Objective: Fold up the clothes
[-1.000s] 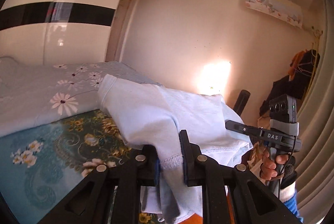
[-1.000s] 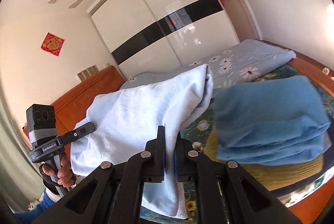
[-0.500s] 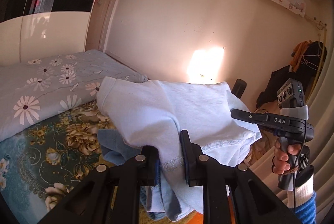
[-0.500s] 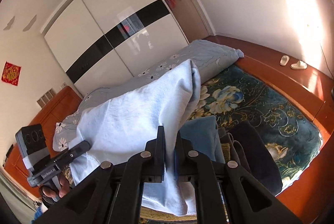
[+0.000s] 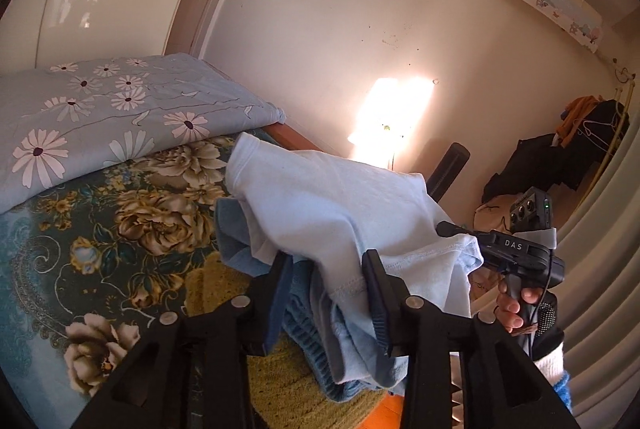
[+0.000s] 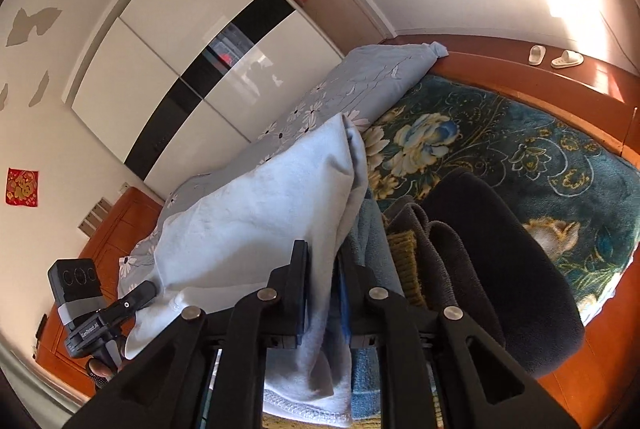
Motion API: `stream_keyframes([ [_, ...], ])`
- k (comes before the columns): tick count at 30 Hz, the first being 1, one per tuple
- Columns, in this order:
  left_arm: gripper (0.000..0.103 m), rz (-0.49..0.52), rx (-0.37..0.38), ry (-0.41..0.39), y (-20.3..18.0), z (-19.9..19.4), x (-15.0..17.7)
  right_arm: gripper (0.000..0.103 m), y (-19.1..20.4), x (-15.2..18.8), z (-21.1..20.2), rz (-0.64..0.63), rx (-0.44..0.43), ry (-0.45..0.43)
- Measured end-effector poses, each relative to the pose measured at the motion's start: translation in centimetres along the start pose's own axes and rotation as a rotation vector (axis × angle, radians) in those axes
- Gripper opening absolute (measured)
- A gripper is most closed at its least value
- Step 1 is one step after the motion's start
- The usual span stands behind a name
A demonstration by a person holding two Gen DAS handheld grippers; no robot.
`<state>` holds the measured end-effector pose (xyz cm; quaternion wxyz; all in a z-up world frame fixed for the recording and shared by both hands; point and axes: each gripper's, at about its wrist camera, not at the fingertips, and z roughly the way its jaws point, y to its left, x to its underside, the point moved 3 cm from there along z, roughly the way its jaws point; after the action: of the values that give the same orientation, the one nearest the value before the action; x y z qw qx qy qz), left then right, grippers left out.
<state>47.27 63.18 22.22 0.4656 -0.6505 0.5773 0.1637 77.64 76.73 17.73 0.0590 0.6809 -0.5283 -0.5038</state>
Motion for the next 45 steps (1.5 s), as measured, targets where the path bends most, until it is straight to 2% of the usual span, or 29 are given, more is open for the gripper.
stream_keyframes([
  [2, 0.047, 0.009, -0.020, 0.008, 0.0, -0.5, 0.4, 0.025, 0.0, 0.1, -1.2, -0.022, 0.065, -0.029],
  [3, 0.047, 0.014, -0.024, 0.015, 0.0, -0.6, 0.7, 0.036, 0.0, 0.2, -1.5, -0.047, 0.106, -0.041],
  [4, 0.048, 0.020, -0.028, 0.017, 0.0, -1.0, 1.0, 0.038, 0.0, 0.5, -2.0, -0.067, 0.140, -0.051],
  [7, 0.052, 0.033, -0.055, 0.009, 0.0, -1.8, 1.8, 0.038, 0.0, 1.4, -3.1, -0.059, 0.175, -0.065],
  [11, 0.057, 0.054, -0.128, 0.005, -0.4, -3.0, 3.3, 0.038, 1.6, 3.3, -5.8, -0.139, 0.246, -0.128],
  [13, 0.064, 0.073, -0.155, -0.005, -0.9, -3.8, 4.2, 0.043, 2.5, 4.5, -6.8, -0.189, 0.279, -0.136],
  [14, 0.071, 0.076, -0.168, -0.004, -1.0, -4.1, 4.8, 0.047, 3.0, 5.1, -7.2, -0.212, 0.297, -0.140],
  [15, 0.079, 0.083, -0.186, -0.009, -1.1, -4.4, 5.4, 0.060, 3.4, 5.8, -7.7, -0.228, 0.320, -0.146],
  [16, 0.084, 0.092, -0.207, -0.017, -1.1, -4.7, 6.0, 0.068, 3.7, 6.4, -8.2, -0.237, 0.351, -0.159],
  [17, 0.089, 0.101, -0.227, -0.025, -1.2, -5.1, 6.6, 0.069, 3.9, 7.1, -8.8, -0.235, 0.380, -0.175],
  [19, 0.092, 0.119, -0.269, -0.041, -1.4, -5.7, 7.8, 0.072, 4.1, 8.4, -9.6, -0.208, 0.392, -0.191],
  [22, 0.102, 0.145, -0.330, -0.064, -1.6, -6.7, 9.6, 0.077, 5.0, 10.7, -9.8, -0.193, 0.326, -0.185],
  [24, 0.103, 0.163, -0.371, -0.080, -1.7, -7.4, 10.8, 0.084, 6.3, 12.2, -9.2, -0.217, 0.322, -0.158],
  [25, 0.103, 0.172, -0.392, -0.088, -1.8, -7.8, 11.4, 0.090, 6.6, 12.9, -8.9, -0.225, 0.354, -0.138],
  [27, 0.103, 0.191, -0.436, -0.106, -1.8, -8.6, 12.5, 0.095, 7.2, 14.2, -8.3, -0.245, 0.413, -0.108],
  [31, 0.103, 0.196, -0.506, -0.123, -1.3, -10.3, 14.0, 0.098, 8.8, 16.5, -8.3, -0.290, 0.464, -0.115],
  [36, 0.103, 0.168, -0.500, -0.126, -1.2, -12.5, 15.8, 0.103, 10.7, 18.6, -8.7, -0.284, 0.439, -0.163],
  [45, 0.103, 0.138, -0.433, -0.155, -3.0, -16.2, 17.8, 0.103, 14.1, 22.3, -9.0, -0.335, 0.464, -0.204],
])
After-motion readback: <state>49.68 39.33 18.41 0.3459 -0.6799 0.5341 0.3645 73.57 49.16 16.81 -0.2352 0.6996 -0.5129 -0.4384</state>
